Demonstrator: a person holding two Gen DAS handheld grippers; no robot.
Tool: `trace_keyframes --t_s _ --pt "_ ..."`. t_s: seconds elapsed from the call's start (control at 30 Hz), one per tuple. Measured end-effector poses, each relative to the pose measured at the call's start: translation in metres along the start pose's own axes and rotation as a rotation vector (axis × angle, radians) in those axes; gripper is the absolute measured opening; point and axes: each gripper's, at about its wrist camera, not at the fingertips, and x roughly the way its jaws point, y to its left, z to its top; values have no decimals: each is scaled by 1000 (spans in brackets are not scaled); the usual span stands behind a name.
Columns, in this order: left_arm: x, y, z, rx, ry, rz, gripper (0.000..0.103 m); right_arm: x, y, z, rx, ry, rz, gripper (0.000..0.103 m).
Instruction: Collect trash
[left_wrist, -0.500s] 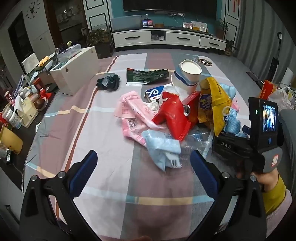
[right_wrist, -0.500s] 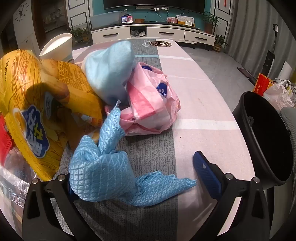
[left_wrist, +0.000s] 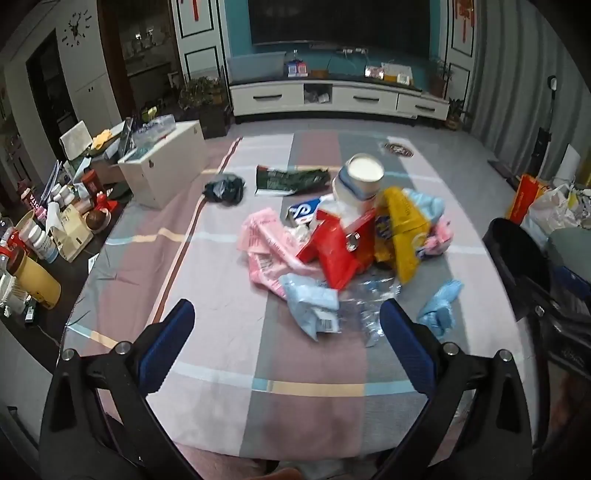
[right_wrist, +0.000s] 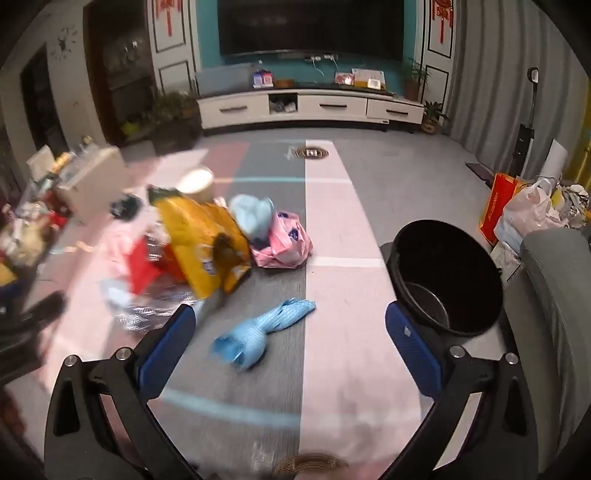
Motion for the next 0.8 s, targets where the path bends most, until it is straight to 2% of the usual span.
trace_keyframes --t_s 0.07,0.33,0.8 --pt "-8 -5 2 2 -10 1 100 -17 4 -5 5 -9 -2 100" --pt "-26 -9 -6 25 -15 -13 100 -26 12 -22 -2 -11 29 100" --pt "-36 -15 -8 54 -32 -14 100 -34 12 -18 -2 -36 28 100"
